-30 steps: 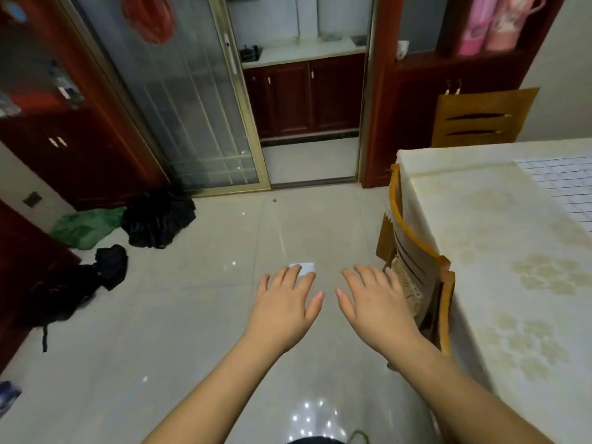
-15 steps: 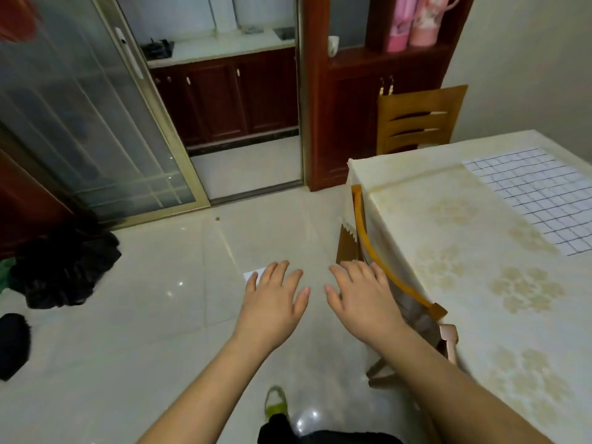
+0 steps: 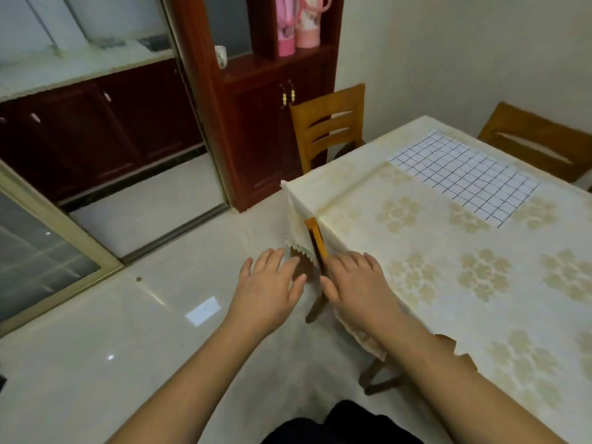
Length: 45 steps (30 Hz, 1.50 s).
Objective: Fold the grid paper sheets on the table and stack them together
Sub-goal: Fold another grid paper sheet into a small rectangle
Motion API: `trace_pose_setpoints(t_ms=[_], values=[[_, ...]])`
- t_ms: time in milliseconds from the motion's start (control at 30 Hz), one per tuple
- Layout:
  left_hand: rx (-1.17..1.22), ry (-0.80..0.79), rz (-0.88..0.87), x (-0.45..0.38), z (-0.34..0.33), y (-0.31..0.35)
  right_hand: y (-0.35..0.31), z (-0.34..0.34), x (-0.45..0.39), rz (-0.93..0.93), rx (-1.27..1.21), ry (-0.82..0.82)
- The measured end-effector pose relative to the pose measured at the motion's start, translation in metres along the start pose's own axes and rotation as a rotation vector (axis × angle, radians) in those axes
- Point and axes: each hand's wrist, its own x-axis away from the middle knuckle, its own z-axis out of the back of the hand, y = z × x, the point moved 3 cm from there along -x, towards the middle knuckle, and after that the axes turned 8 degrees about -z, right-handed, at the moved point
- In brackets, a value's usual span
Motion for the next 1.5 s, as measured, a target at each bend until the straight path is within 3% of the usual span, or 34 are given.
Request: trace_pose_setpoints(t_ms=[500, 800, 1167, 1300, 1500], values=[[-0.058, -0.091, -0.27, -0.211, 0.005, 0.008, 0.103, 0.003, -0.14, -0.275, -0.044, 0.058], [-0.1, -0.234, -0.494, -0.309, -0.013, 0.053, 0.166, -0.003, -0.167, -0.536, -0.011, 0.073], [-0.017, -0.176, -0.898, -0.455, -0.046, 0.051, 0.202, -0.017, -0.23, -0.921, 0.039, 0.149], [-0.039, -0.077, -1.014, -0.493, -0.06, 0.054, 0.206, -0.023, -0.249, -0.987, 0.034, 0.141], [-0.015, -0.092, -1.063, -0.539, -0.081, 0.079, 0.238, -0.04, -0.273, -1.026, 0.024, 0.138]])
